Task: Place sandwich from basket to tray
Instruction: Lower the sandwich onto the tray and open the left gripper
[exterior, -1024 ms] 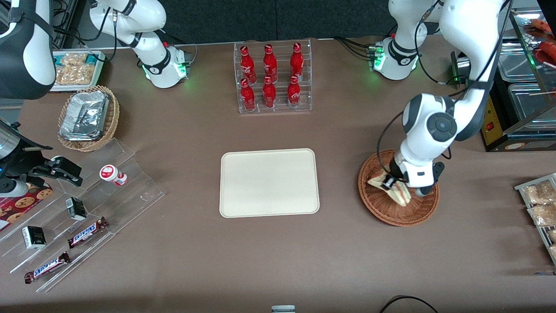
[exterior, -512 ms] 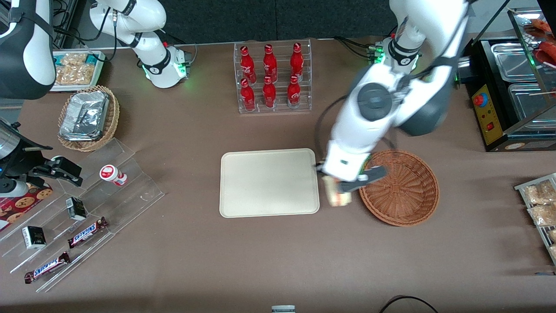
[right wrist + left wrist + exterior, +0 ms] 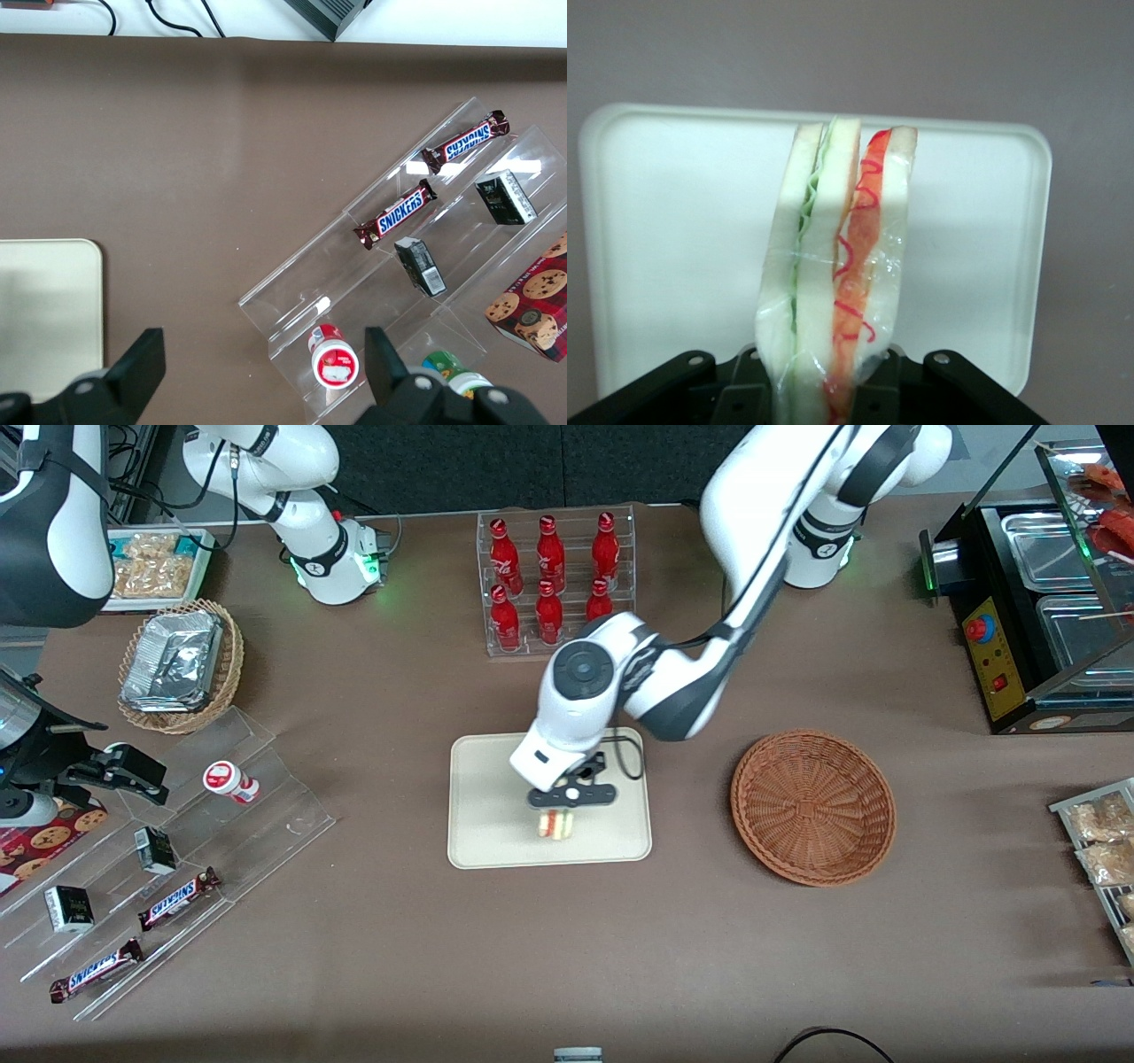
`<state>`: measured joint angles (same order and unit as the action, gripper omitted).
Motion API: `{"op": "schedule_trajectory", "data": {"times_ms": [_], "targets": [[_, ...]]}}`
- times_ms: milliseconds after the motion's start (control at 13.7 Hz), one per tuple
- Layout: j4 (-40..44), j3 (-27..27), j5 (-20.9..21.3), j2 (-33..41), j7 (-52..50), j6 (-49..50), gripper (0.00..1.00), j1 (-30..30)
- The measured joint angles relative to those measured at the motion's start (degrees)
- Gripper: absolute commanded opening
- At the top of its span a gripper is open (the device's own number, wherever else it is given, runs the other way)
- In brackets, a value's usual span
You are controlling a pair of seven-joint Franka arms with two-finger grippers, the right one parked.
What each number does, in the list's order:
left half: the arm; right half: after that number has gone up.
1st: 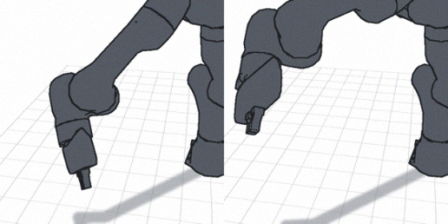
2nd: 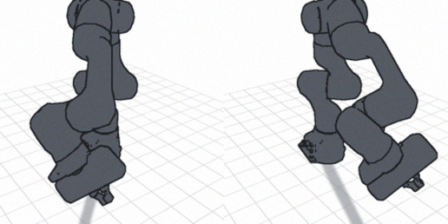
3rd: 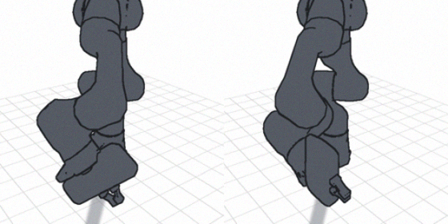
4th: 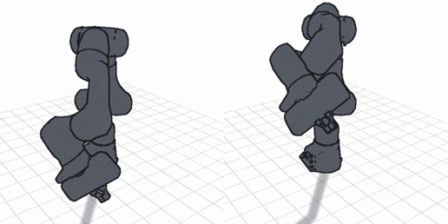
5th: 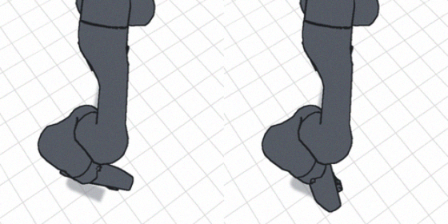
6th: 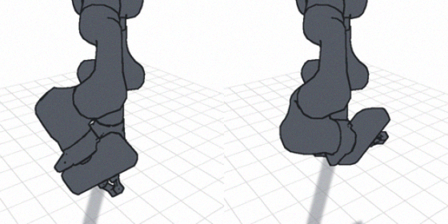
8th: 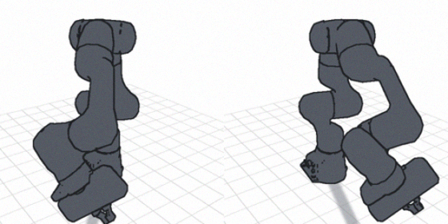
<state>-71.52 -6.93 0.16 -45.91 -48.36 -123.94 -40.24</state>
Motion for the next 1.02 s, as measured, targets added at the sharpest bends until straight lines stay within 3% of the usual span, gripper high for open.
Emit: {"op": "schedule_trajectory", "data": {"times_ms": [366, 439, 512, 805, 1024], "targets": [[0.4, 0.1, 0.0, -7.0, -0.9, -4.4, 0.31, -1.7], [0.6, 0.3, 0.0, -7.6, -1.9, -4.5, 0.50, -1.7], [0.8, 0.5, 0.0, -7.9, -2.7, -4.6, 0.99, -1.7], [2.1, 0.6, 0.0, -8.0, -6.9, -4.3, 1.00, -1.6], [8.3, 0.8, -0.6, -7.0, -8.9, 4.7, 1.00, 0.2]]}}
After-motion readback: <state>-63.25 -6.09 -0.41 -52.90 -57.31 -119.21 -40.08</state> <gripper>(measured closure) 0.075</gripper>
